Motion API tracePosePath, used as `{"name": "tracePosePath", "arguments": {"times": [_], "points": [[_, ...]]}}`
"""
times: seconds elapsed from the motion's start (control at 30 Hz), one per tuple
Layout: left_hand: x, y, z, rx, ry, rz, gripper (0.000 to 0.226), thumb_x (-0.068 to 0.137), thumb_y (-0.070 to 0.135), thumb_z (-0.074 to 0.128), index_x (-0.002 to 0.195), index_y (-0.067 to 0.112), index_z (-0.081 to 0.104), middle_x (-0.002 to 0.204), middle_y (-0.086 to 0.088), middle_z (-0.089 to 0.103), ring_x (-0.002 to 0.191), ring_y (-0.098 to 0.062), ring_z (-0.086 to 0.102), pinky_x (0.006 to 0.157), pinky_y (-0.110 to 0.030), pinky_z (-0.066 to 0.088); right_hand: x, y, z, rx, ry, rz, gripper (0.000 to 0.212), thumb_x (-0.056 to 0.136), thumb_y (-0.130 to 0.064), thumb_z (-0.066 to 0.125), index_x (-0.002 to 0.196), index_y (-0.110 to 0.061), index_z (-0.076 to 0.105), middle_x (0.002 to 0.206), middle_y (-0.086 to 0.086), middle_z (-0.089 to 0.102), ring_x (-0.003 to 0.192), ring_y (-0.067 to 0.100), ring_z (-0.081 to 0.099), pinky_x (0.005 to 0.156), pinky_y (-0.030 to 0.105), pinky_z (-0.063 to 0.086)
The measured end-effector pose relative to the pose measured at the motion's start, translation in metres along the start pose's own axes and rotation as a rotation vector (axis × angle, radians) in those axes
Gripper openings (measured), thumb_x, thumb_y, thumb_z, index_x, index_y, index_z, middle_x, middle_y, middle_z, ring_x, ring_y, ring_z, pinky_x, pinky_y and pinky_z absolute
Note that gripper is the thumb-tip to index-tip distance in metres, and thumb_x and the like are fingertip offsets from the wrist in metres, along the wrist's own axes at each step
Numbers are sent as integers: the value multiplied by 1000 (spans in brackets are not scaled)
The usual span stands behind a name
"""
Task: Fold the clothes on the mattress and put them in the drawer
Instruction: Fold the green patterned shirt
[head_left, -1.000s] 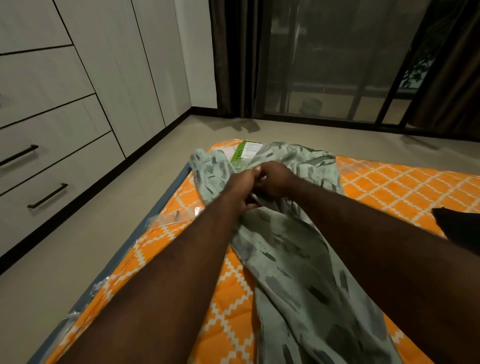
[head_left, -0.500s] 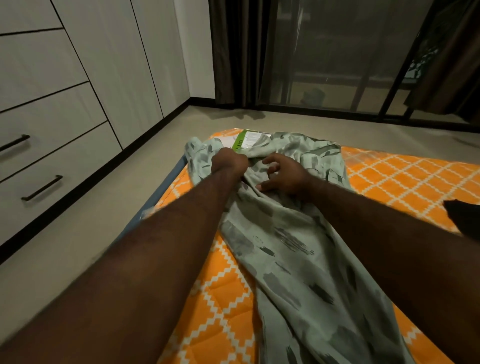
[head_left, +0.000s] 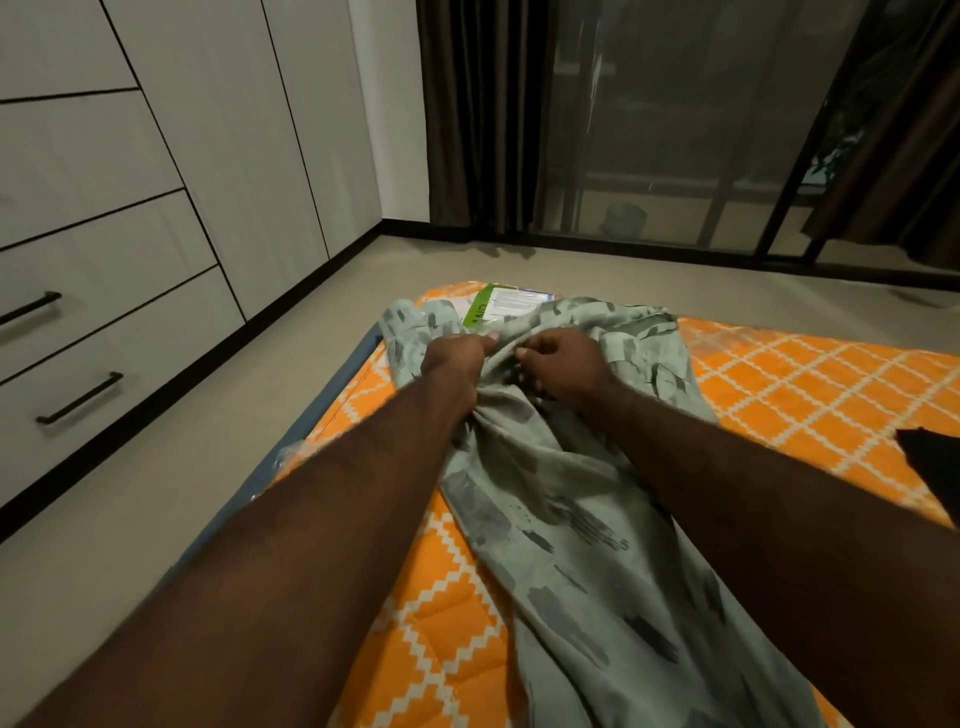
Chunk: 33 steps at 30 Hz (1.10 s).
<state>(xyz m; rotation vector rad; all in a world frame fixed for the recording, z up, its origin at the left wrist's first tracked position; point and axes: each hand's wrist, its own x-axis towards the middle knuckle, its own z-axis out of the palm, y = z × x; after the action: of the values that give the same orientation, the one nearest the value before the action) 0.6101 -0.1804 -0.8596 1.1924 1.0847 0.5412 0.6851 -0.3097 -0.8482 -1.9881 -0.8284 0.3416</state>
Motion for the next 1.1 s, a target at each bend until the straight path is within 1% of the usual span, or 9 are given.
{"name": "tracePosePath", "arguments": {"times": [0.23, 0.37, 0.5, 0.6, 0.73, 0.87, 0.93, 1.03, 1.1], "points": [[2, 14, 8, -135, -27, 82, 21, 79, 28, 83, 84, 11, 72, 86, -11, 77, 80, -32, 75, 78, -48, 63, 4, -10, 2, -193, 306, -370, 15, 91, -32, 72, 103, -23, 73, 78, -5, 69, 70, 11, 62, 64, 23, 47], [-5, 21, 11, -326, -168, 69, 35, 84, 29, 80, 107, 4, 73, 105, -14, 76, 94, -31, 74, 77, -45, 63, 11, -2, 7, -427, -83, -153, 15, 86, -16, 71, 96, -20, 82, 95, -1, 77, 88, 16, 69, 83, 29, 54], [-18, 26, 9, -342, -284, 65, 42, 98, 31, 61, 129, 3, 60, 102, -11, 69, 87, -26, 68, 74, -36, 57, 16, -3, 7, -30, 132, 9, 18, 91, -16, 62, 85, -8, 77, 77, 8, 72, 70, 20, 66, 64, 29, 52], [-31, 30, 13, -323, -411, -28, 42, 103, 43, 50, 102, 3, 64, 84, -13, 64, 71, -26, 62, 69, -36, 53, 13, -17, 3, 477, 10, 183, 18, 96, -19, 65, 82, -6, 65, 65, 9, 59, 50, 16, 54, 44, 23, 42], [-44, 34, 19, -335, -490, -41, 51, 103, 50, 45, 102, 5, 69, 90, -16, 71, 79, -27, 70, 68, -35, 60, 18, -25, 0, 417, 0, 197, 20, 92, -23, 73, 83, -6, 68, 69, 6, 63, 53, 15, 56, 45, 26, 44], [-50, 38, 28, -404, -539, 66, 65, 105, 57, 35, 143, 7, 52, 133, -18, 63, 120, -31, 63, 94, -41, 56, 22, -27, -20, 219, 144, 119, 16, 91, -23, 76, 88, -7, 75, 84, 7, 75, 80, 21, 74, 72, 41, 65], [-55, 41, 34, -360, -566, 142, 67, 105, 58, 30, 151, 11, 44, 139, -12, 62, 121, -23, 64, 98, -38, 55, 21, -29, -40, 233, 283, 37, 13, 90, -23, 78, 90, -11, 75, 85, 4, 75, 79, 19, 75, 71, 39, 65], [-59, 25, 40, -159, -524, 168, 46, 109, 45, 33, 129, 13, 61, 107, 0, 71, 83, -8, 73, 67, -24, 59, 19, -17, -71, 210, 530, 22, 21, 86, -31, 80, 98, -17, 71, 89, -5, 70, 84, 14, 70, 67, 27, 58], [-51, 10, 43, 357, -468, 329, 36, 106, 41, 47, 113, 13, 69, 110, -9, 71, 94, -21, 70, 84, -35, 58, 17, 6, -80, 89, 437, 237, 26, 86, -30, 81, 100, -11, 68, 86, 2, 67, 78, 21, 67, 62, 28, 55]]}}
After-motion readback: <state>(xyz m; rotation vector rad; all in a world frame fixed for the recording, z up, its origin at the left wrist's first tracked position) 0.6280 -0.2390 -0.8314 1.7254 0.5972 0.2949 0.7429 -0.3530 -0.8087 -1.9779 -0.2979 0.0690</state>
